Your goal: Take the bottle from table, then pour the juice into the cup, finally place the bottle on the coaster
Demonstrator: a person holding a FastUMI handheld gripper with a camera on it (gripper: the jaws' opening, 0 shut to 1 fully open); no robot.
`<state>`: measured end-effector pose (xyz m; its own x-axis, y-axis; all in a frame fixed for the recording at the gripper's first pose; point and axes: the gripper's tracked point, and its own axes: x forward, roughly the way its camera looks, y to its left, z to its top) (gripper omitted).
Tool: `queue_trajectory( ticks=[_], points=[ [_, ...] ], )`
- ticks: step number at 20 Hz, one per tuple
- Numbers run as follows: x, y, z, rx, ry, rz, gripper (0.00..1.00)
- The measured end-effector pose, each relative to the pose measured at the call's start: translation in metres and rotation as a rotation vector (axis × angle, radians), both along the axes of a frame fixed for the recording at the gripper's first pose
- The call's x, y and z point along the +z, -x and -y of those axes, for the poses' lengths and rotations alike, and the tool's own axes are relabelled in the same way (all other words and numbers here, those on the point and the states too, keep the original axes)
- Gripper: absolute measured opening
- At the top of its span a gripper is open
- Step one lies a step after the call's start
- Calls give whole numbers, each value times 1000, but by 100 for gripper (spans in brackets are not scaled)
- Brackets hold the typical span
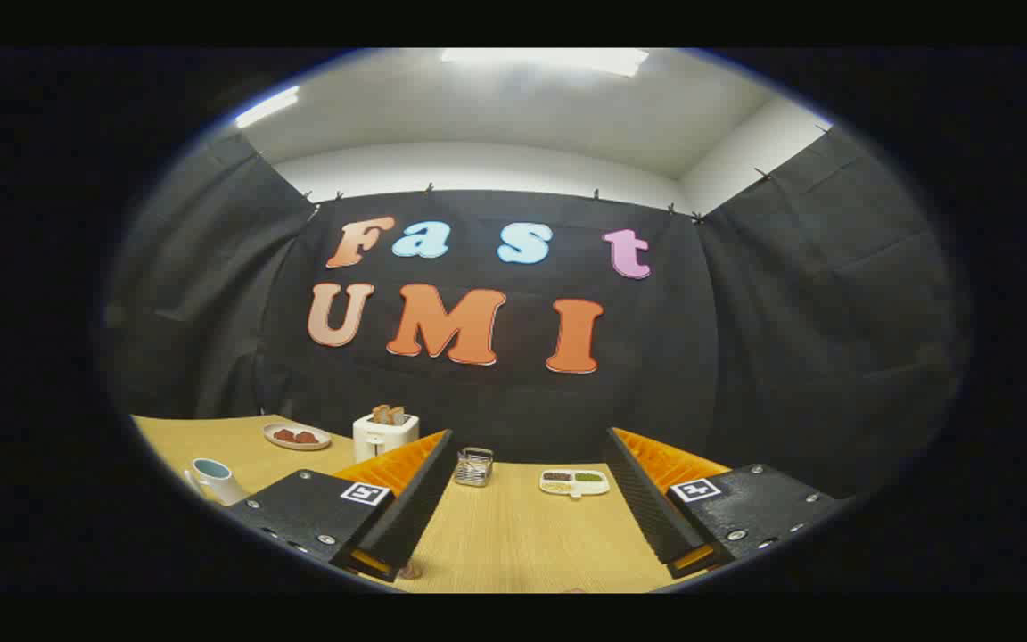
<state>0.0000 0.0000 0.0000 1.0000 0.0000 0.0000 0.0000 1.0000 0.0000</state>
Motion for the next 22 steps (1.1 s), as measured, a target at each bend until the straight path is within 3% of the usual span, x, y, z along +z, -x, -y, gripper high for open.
queue_trajectory(
  ticks=[16, 22],
  points=[
    [-11, -10, -2, 10, -44, -41, 98],
    [8, -14, -8, 26, -32, -18, 98]
  ],
)
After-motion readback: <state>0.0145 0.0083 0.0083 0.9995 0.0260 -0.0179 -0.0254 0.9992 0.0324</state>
